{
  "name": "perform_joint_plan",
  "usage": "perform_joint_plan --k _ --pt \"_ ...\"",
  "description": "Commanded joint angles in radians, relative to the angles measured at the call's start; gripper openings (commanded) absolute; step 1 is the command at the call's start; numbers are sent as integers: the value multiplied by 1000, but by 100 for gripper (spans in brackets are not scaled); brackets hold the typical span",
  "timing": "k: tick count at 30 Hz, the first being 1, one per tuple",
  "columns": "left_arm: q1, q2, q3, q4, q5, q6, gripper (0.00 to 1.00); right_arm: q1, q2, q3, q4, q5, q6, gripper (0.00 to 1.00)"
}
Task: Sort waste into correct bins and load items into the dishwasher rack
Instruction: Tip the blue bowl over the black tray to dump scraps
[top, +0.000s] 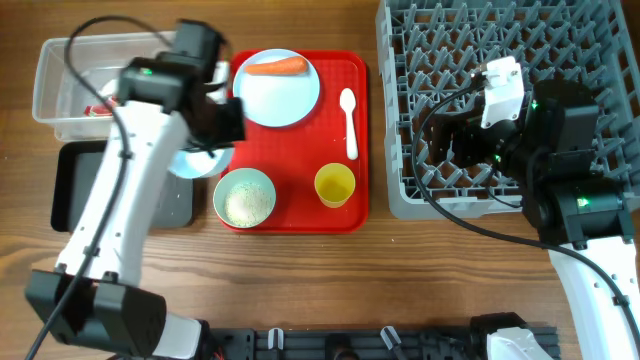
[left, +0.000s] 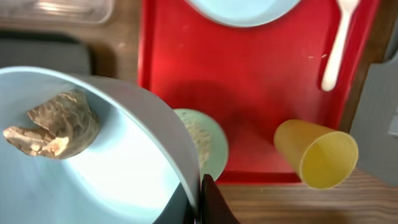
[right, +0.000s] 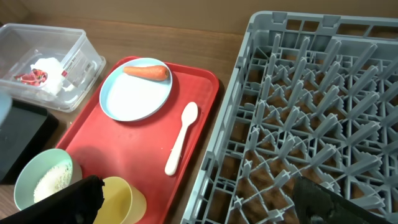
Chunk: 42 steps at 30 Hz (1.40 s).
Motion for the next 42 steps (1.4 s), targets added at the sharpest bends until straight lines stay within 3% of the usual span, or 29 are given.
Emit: perform_joint_plan --k 1,6,13,24,29,35,40,42 --pt "172 -14 -6 -39 159 124 4 -5 8 23 6 -20 11 100" --pt "389 -14 -83 -26 388 261 4 -5 8 23 5 -21 11 100" --pt "657 -13 -317 154 765 348 4 -5 21 23 5 -21 18 100" --pt "940 -12 -428 175 1128 456 4 -5 74 23 5 -21 56 100" --pt "1006 21 -428 111 1328 455 4 -5 74 23 4 -21 55 100" --pt "1006 23 -428 176 1335 380 4 -5 74 23 3 -21 56 100" --pt "1006 23 -428 175 1487 310 4 -5 74 23 2 -21 55 100" --pt "1011 23 -428 187 1484 308 4 -5 74 23 2 -21 55 100"
